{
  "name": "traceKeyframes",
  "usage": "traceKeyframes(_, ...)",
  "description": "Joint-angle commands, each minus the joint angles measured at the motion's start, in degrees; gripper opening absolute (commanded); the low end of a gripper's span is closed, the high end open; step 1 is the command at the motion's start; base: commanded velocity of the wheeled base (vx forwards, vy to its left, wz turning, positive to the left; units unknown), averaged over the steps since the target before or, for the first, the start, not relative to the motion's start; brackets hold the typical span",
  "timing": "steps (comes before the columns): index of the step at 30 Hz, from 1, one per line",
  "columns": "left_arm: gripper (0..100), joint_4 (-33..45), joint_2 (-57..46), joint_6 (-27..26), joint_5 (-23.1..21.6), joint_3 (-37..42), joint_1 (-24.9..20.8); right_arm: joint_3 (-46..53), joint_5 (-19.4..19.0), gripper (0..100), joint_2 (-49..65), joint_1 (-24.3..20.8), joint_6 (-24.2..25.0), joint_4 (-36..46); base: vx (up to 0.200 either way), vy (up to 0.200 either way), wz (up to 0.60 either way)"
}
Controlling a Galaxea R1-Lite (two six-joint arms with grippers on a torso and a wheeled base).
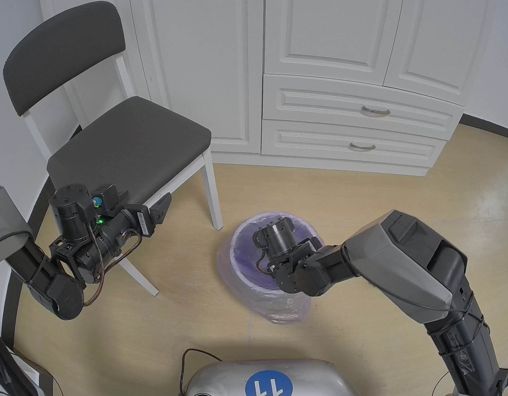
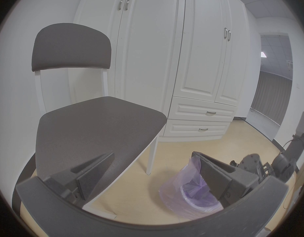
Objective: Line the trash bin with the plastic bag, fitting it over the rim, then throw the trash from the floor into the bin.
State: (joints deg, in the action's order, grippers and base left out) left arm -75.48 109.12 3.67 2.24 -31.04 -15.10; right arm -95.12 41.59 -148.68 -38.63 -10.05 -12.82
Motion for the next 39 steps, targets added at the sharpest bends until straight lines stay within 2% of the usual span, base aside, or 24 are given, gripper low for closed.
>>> traceKeyframes(1,100,0.0,-0.7,0.0,0.0,0.0,0.2,0.1,0.0,100,-1.5,-1.2,-0.2,0.0,0.000,0.000,0.00)
traceKeyframes(14,100,0.0,-0.6,0.0,0.0,-0.1,0.5,-1.6,-0.3,100,-4.8,-1.9,-0.1,-0.1,0.000,0.000,0.00)
traceKeyframes(26,100,0.1,-0.7,0.1,0.0,-0.2,0.6,-1.4,-0.4,100,-5.4,-4.3,-0.2,0.0,0.000,0.000,0.00)
traceKeyframes(39,100,0.1,-0.7,0.0,0.0,-0.3,0.7,-3.9,0.0,100,-5.1,-1.8,-0.2,0.0,0.000,0.000,0.00)
